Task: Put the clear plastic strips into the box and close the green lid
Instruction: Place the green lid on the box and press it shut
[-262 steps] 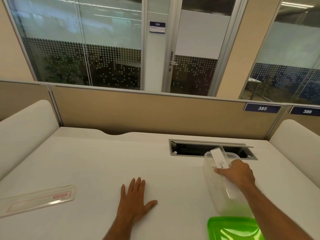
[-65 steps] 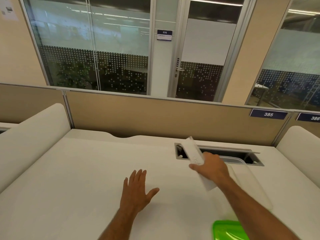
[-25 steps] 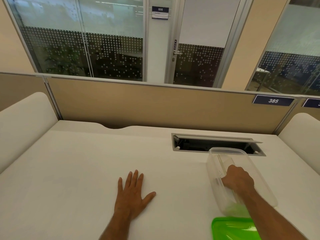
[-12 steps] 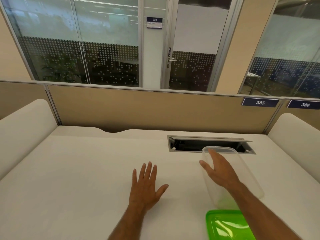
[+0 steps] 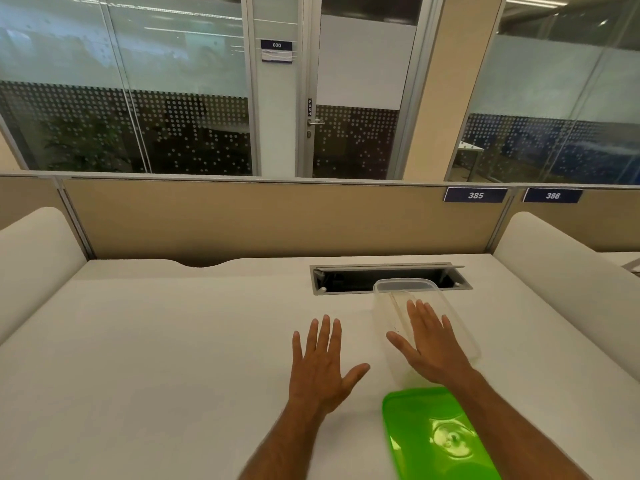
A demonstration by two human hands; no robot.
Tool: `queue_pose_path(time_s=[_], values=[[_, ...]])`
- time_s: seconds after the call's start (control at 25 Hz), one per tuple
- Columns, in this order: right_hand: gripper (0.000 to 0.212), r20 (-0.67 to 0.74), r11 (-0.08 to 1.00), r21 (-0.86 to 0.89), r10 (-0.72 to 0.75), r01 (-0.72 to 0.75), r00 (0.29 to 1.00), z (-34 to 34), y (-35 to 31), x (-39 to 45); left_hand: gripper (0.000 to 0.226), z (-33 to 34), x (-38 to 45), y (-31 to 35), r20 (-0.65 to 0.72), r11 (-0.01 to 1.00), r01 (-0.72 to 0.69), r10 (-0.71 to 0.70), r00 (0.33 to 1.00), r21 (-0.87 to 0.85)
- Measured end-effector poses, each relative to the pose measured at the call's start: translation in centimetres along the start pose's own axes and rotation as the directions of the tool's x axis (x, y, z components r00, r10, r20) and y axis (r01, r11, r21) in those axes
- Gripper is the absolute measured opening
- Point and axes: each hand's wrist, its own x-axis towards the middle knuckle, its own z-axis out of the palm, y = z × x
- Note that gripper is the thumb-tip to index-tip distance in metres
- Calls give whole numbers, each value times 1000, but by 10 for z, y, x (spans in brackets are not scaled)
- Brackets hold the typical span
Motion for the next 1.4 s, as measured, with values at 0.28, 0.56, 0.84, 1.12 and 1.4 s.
queue_pose_path(time_s=[0.28,0.56,0.84,1.12,1.4], values=[[97,-12,988,19,155,-155,988,-2,70,-33,105,23,-15,38,50,997,-65,67,996,-40],[91,-18,930,244,287,-275,958,10,119,-67,90,38,-22,67,179,999,-14,22,984,-47],[32,156,796,193,553,-574,819,28,138,-70,51,33,-23,81,295,795,418,-312,903,-440],[19,182,773,256,551,-581,814,34,135,-75,20,29,-27,81,411,654,531,-347,843,-539],[15,303,422,734,496,-531,814,12,150,-81,7,11,-35,78,134,646,354,-364,922,-676]])
